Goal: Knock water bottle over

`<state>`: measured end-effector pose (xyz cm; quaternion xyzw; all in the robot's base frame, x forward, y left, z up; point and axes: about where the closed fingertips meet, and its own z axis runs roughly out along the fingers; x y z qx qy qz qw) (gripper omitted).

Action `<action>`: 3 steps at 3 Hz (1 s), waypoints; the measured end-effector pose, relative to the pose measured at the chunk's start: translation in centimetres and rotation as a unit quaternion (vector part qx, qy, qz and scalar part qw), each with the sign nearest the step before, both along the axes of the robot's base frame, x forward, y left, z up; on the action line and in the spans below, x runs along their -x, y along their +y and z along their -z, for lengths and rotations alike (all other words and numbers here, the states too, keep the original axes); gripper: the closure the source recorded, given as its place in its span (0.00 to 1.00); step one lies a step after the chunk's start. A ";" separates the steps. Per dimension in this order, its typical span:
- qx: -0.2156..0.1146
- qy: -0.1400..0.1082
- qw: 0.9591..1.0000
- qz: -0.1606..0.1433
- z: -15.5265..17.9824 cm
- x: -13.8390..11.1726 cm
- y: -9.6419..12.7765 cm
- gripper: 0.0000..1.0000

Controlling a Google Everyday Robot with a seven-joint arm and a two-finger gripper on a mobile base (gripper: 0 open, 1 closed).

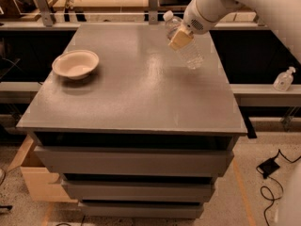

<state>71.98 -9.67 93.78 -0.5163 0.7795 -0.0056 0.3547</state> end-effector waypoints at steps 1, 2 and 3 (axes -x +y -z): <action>0.068 0.035 0.995 -0.063 1.4 1.1 1.1 1.00; 0.096 0.065 0.987 -0.107 3.0 2.0 2.1 1.00; 0.101 0.091 0.981 -0.138 4.7 2.6 3.1 1.00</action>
Offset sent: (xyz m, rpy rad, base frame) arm -0.0317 0.0287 -0.0436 -0.2586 0.2025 0.3266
